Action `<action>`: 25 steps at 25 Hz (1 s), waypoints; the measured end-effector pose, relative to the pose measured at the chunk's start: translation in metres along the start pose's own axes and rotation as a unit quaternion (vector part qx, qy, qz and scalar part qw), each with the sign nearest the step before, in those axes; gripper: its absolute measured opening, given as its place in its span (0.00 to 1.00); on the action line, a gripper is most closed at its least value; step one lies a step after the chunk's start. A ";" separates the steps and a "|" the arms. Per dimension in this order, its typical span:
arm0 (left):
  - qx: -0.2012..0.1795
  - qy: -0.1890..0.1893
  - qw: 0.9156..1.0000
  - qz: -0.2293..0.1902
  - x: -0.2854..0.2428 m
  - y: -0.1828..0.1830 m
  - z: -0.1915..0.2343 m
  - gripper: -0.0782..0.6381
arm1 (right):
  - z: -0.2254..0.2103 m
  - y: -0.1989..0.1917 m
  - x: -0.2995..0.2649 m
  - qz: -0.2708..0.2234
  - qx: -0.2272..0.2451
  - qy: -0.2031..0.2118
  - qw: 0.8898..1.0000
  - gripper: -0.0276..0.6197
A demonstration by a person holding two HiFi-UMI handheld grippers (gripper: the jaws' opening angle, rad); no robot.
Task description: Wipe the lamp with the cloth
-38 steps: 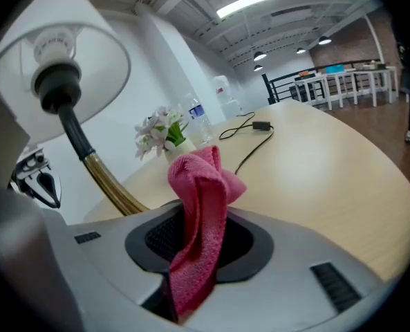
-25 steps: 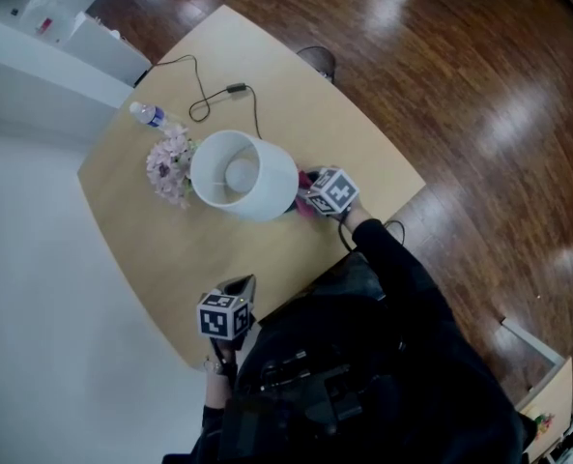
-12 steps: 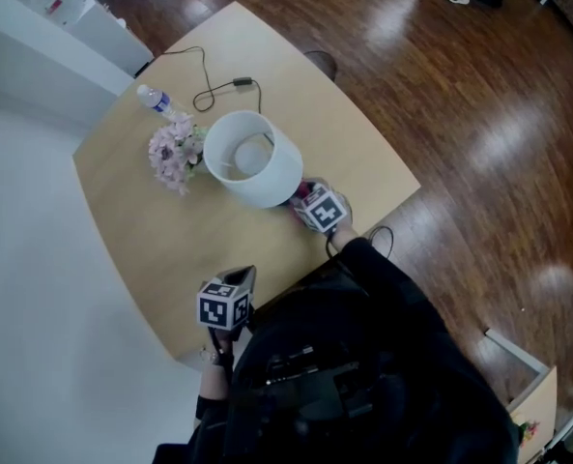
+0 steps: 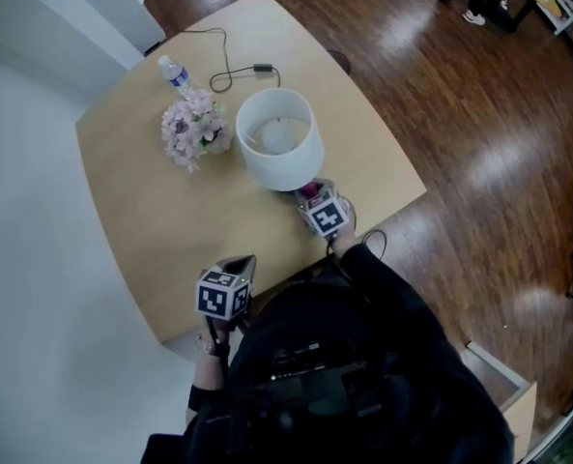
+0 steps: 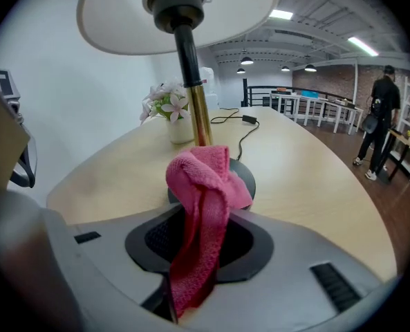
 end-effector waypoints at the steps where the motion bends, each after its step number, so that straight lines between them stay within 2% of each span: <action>1: 0.000 -0.001 1.000 -0.002 0.000 -0.001 0.001 0.11 | 0.005 0.001 0.001 0.003 0.006 0.001 1.000 0.22; 10: 0.017 -0.007 0.999 -0.028 0.001 -0.018 0.011 0.11 | 0.033 0.006 -0.004 0.045 0.060 -0.036 0.997 0.22; 15: 0.045 -0.005 0.998 -0.052 0.002 -0.028 0.015 0.11 | 0.053 0.025 -0.012 0.051 0.120 -0.051 0.990 0.22; 18: 0.058 -0.001 0.996 -0.061 0.008 -0.034 0.023 0.11 | 0.061 0.037 -0.027 0.056 0.131 -0.062 0.988 0.22; 20: 0.065 0.001 0.996 -0.068 0.013 -0.040 0.028 0.11 | 0.070 0.045 -0.034 0.046 0.139 -0.073 0.987 0.22; 23: 0.075 0.001 0.994 -0.081 0.021 -0.049 0.031 0.11 | 0.086 0.059 -0.031 0.003 0.173 -0.098 0.980 0.22; 25: 0.081 0.003 0.993 -0.084 0.026 -0.053 0.033 0.11 | 0.087 0.056 -0.032 -0.002 0.179 -0.115 0.977 0.22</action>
Point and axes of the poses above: the fingertips, and each gripper's own axes: x backward along the fingers, z to its left, y out of its top, the point moved 9 cm from there along x, backward along the fingers, and after that the axes turned 12 degrees about -y, right-handed, at the moved point
